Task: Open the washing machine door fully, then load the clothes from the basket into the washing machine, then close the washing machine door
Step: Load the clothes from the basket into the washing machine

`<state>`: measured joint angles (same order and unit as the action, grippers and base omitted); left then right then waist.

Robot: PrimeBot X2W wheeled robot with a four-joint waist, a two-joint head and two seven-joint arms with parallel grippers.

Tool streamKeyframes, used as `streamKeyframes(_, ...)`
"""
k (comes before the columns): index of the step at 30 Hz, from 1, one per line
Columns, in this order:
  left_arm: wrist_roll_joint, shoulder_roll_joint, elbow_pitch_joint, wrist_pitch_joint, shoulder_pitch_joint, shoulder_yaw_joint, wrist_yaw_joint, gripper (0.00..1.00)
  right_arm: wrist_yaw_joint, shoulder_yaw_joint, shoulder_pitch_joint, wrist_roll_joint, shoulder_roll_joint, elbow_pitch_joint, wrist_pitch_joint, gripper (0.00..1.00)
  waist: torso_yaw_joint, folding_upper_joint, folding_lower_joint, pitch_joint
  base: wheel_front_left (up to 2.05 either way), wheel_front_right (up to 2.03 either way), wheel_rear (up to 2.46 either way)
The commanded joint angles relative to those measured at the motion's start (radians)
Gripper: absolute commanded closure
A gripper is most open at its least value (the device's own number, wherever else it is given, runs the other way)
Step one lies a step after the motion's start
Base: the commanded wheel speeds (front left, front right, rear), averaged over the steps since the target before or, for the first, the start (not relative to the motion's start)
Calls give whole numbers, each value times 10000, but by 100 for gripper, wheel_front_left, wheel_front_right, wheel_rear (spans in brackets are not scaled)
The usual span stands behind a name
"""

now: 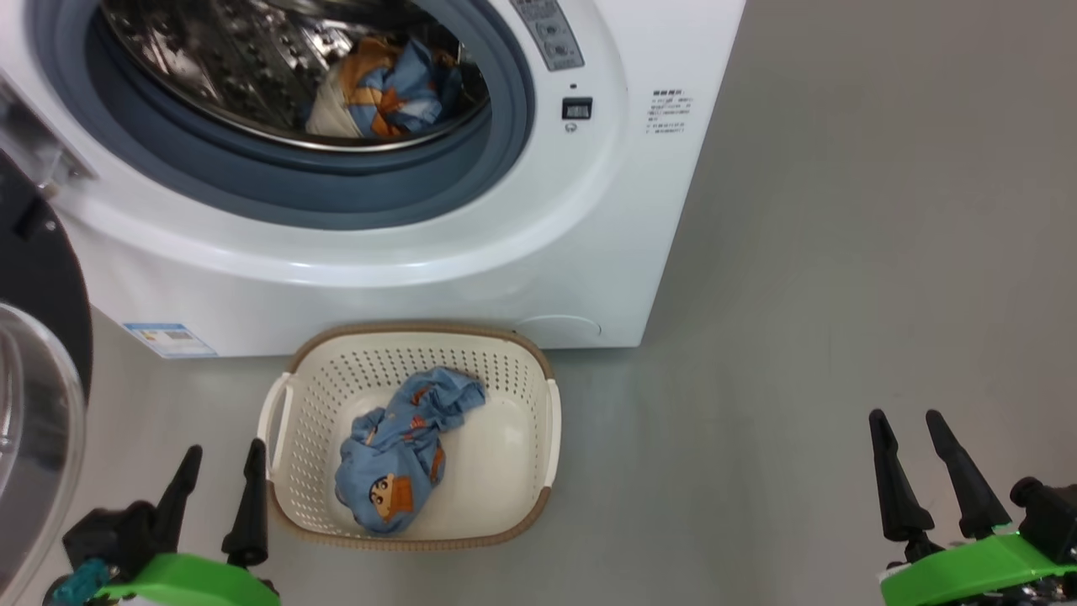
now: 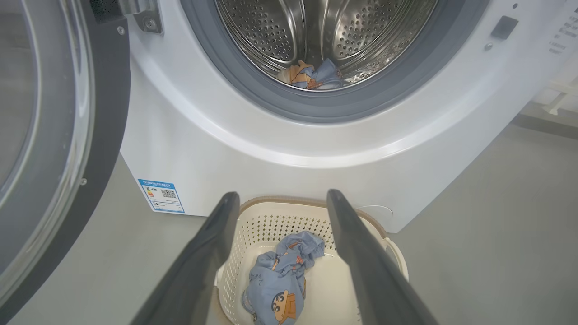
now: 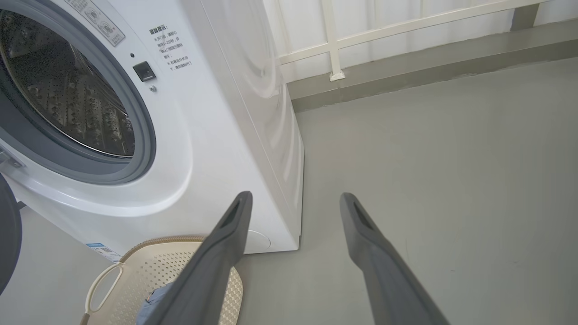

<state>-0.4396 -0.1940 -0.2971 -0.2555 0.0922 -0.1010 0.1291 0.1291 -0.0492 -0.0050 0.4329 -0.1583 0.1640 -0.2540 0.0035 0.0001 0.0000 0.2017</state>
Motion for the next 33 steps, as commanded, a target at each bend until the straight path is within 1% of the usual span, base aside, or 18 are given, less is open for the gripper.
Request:
streamKeyframes(1, -103, -351, -48, -63, 529, 191, 15, 0, 16, 240, -314, -96, -86, -270, -78, 0, -123, -1, 0, 409, 0, 0, 0)
streamKeyframes(13, -775, -877, -1989, -63, 2492, -1257, 15, 0, 16, 289, -1130, -250, 168, -494, -78, 0, -480, -1, 0, 1912, 0, 0, 0)
streamKeyframes(25, -1701, -1474, -4072, -63, 4628, -3178, 15, 0, 16, 584, -1925, -481, 392, -739, -78, 0, -801, -1, 0, 3594, 0, 0, 0)
streamKeyframes(33, -2366, -1816, -5267, -63, 5759, -4463, 15, 0, 16, 860, -2222, -567, 525, -948, -78, 0, -1081, -1, 0, 4419, 0, 0, 0)
